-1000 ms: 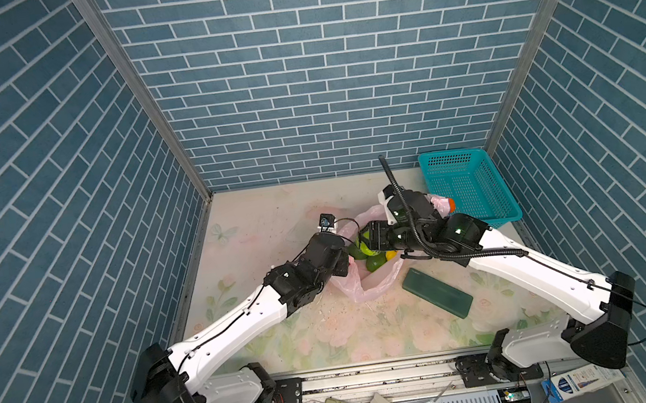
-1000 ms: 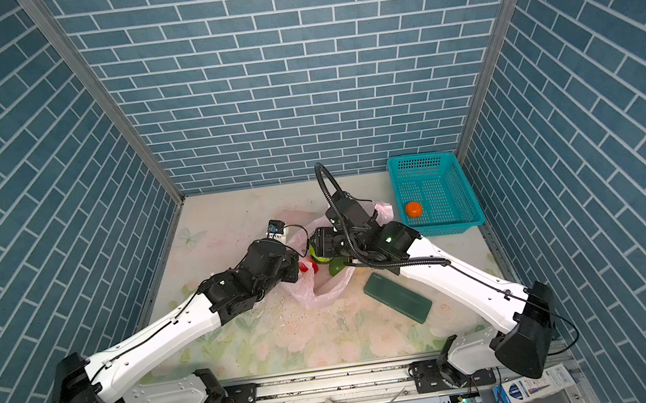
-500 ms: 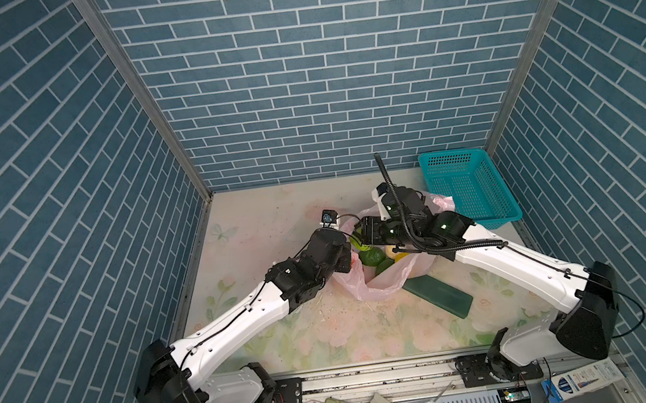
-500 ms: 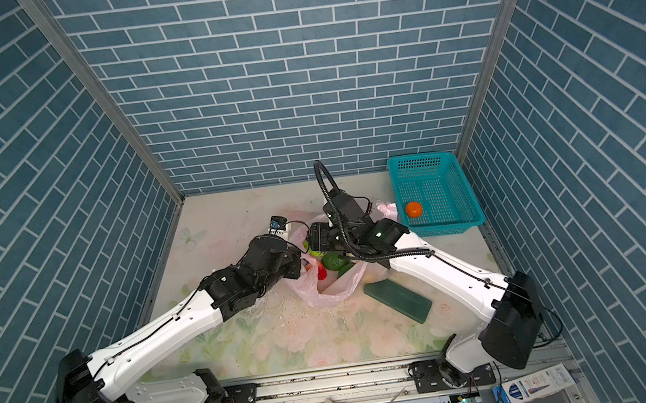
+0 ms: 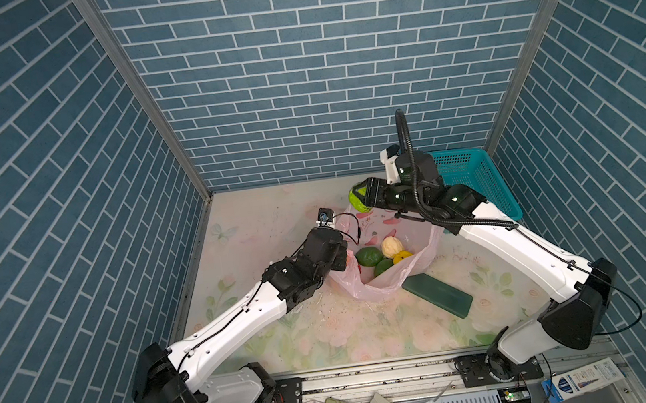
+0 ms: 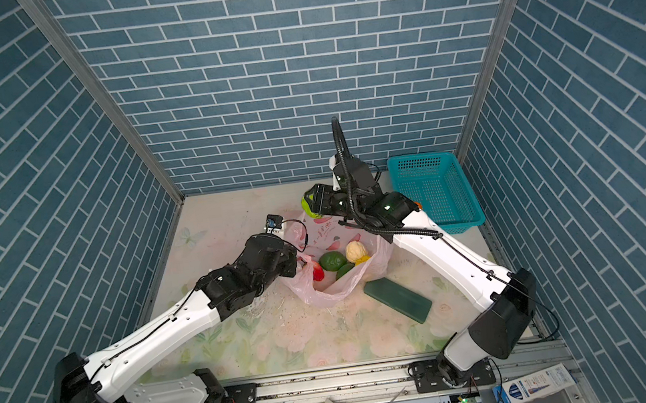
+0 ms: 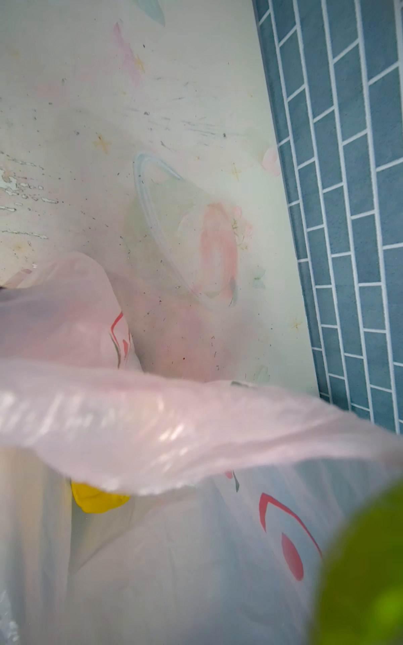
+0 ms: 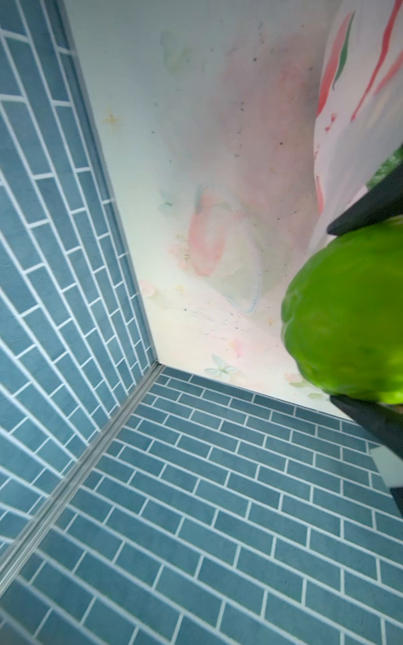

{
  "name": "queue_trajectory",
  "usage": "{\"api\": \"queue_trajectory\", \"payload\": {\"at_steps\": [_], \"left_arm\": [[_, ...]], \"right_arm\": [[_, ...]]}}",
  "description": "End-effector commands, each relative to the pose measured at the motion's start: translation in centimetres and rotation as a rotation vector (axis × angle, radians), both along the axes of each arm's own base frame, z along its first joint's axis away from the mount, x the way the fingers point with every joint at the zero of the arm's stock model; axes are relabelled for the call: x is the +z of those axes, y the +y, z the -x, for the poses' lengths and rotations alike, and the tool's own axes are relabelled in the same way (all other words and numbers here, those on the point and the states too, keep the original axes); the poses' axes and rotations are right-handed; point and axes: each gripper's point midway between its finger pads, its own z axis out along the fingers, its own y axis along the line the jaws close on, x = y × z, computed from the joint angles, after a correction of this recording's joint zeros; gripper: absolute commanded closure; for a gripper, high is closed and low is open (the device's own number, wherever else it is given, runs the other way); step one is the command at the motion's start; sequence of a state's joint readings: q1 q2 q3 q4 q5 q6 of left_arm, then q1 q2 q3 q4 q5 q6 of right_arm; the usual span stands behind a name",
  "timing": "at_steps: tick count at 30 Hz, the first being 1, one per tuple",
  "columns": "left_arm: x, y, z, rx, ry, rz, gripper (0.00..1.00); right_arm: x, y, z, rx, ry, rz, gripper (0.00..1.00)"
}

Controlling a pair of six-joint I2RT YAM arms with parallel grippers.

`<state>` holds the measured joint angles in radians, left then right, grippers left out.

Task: Untie the knot of the plastic bag and take out the fruit
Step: 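Lift the bright green fruit out of the bag toward the teal basket, then open the right gripper to drop the green fruit into the teal basket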

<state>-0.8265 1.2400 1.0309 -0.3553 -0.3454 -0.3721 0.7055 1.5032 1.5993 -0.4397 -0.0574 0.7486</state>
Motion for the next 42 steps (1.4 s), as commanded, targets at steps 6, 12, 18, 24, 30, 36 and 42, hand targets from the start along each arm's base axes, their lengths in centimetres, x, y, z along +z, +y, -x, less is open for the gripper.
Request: {"api": "queue_trajectory", "payload": {"at_steps": [6, 12, 18, 24, 30, 36, 42], "left_arm": [[3.1, 2.8, -2.0, 0.053, -0.082, -0.04, 1.0], [3.4, 3.2, -1.8, 0.05, -0.095, -0.054, 1.0], [3.2, 3.7, -0.9, 0.041, -0.09, -0.035, 1.0], [1.7, 4.1, 0.8, 0.005, -0.058, -0.011, 1.0], [0.5, 4.4, 2.6, -0.025, -0.031, 0.042, 1.0], [-0.2, 4.2, 3.8, -0.043, -0.013, 0.059, 1.0], [-0.3, 3.9, 4.1, -0.044, -0.017, 0.083, 1.0]], "right_arm": [[5.3, -5.6, -2.6, -0.07, -0.108, -0.028, 0.44], [6.2, -12.0, -5.2, -0.214, -0.15, -0.002, 0.44], [3.7, -20.0, -7.7, -0.389, -0.133, 0.079, 0.42], [-2.6, -26.9, -10.8, -0.526, -0.05, 0.176, 0.42], [-10.0, -31.5, -14.7, -0.612, 0.055, 0.249, 0.42], [-16.0, -34.0, -17.5, -0.633, 0.147, 0.341, 0.4], [-19.5, -35.3, -18.0, -0.642, 0.246, 0.416, 0.26]]}}
